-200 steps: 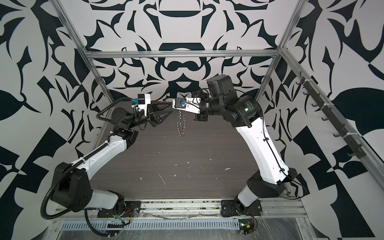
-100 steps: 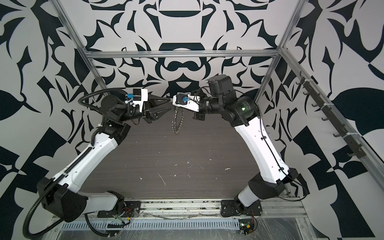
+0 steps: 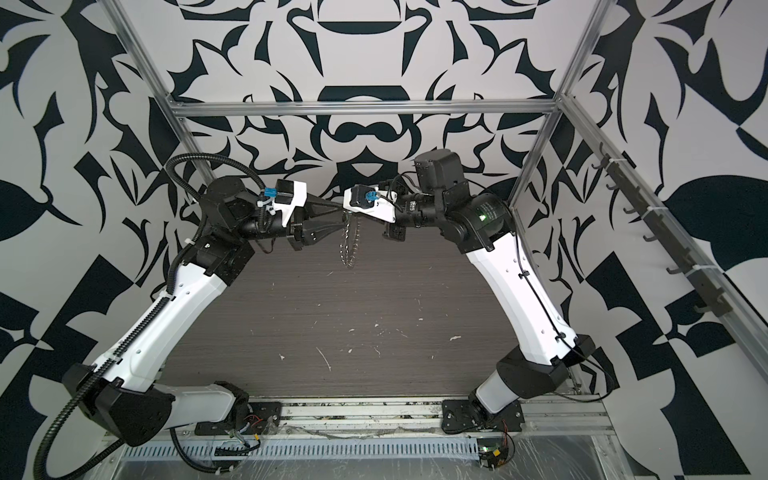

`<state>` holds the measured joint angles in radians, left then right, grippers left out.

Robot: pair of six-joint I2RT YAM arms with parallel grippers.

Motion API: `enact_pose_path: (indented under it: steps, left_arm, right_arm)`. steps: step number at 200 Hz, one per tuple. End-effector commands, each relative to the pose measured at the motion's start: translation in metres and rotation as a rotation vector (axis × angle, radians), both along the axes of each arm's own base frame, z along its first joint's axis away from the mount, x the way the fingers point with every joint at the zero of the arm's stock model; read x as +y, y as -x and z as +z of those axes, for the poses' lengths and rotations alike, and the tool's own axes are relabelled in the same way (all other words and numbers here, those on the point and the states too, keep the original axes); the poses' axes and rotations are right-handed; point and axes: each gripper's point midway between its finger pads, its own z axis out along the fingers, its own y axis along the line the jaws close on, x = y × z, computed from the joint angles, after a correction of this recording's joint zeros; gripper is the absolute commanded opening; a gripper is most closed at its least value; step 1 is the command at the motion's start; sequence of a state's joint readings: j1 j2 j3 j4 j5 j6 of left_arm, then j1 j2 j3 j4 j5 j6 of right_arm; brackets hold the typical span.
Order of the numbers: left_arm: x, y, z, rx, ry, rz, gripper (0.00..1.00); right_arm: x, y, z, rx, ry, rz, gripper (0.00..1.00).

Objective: Remove the keys from the keyring

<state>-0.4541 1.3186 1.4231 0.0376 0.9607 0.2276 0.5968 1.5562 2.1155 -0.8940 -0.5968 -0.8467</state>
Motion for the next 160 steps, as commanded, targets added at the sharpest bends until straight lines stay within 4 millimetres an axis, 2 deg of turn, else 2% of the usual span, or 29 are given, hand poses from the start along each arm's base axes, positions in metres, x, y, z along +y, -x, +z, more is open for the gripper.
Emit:
enact_pose_path:
  steps: [1,47,78,160]
  left_arm:
    - [-0.001,0.002,0.003,-0.012,-0.015,-0.004,0.42]
    - [0.001,0.000,-0.003,-0.026,-0.066,0.027,0.43]
    - [0.001,0.002,-0.006,-0.011,-0.094,0.008,0.32]
    - [-0.003,-0.002,-0.008,0.010,-0.099,-0.005,0.28]
  right_arm:
    - [-0.002,0.013,0.026,-0.048,-0.069,0.039,0.00]
    - [-0.002,0.014,0.026,-0.046,-0.057,0.047,0.00]
    - [-0.003,0.015,0.025,-0.042,-0.050,0.050,0.00]
    - [-0.002,0.017,0.025,-0.040,-0.046,0.059,0.00]
